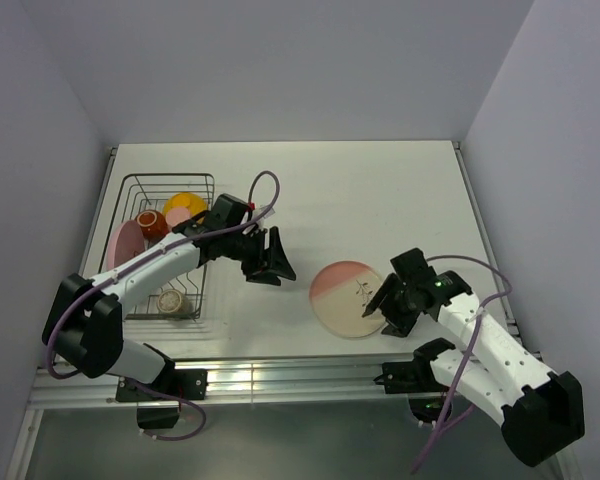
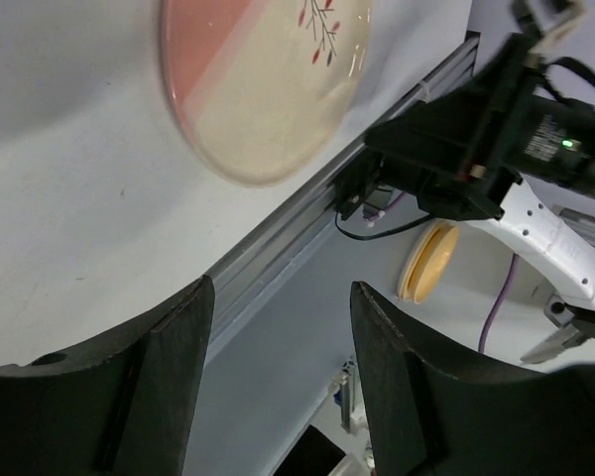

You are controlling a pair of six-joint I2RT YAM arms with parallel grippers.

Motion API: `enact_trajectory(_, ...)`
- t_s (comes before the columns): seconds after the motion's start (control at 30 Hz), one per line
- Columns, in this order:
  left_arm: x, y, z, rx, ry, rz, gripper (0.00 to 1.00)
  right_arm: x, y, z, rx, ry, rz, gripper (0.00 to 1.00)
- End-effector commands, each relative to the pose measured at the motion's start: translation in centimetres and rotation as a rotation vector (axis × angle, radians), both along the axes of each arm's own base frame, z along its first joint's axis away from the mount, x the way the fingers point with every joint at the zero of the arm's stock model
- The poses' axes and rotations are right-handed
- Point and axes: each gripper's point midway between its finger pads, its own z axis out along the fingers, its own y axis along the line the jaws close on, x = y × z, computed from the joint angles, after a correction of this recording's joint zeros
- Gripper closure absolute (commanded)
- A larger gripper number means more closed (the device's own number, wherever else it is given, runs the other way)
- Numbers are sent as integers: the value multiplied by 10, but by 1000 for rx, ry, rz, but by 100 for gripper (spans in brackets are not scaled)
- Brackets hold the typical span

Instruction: Load the mixed dishes into the dish rack

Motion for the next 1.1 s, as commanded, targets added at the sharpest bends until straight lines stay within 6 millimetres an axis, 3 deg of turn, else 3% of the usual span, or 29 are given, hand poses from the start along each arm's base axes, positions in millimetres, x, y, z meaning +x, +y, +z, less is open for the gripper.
enact_trajectory(0.0, -7, -17, 18, -114, 18, -27, 37, -7, 3, -15, 29, 51, -64, 33)
enact_trajectory(0.23, -6, -27, 25, -125, 5, -34, 37, -12, -4, -41, -7, 77, -76, 38)
enact_trajectory(0.63, -11, -23, 23, -108, 20, -19, 37, 7, -10, -65, -99, 89, -63, 46)
enact_trajectory(0.83, -12, -23, 18, -102, 26, -15, 37, 11, -19, -70, -154, 83, -77, 65)
enact_trajectory(0.97, -12, -23, 14, -100, 30, -14, 37, 9, -21, -72, -164, 75, -77, 89)
enact_trajectory(1.07, -13, -23, 9, -100, 42, -17, 36, 10, -20, -71, -156, 68, -74, 100)
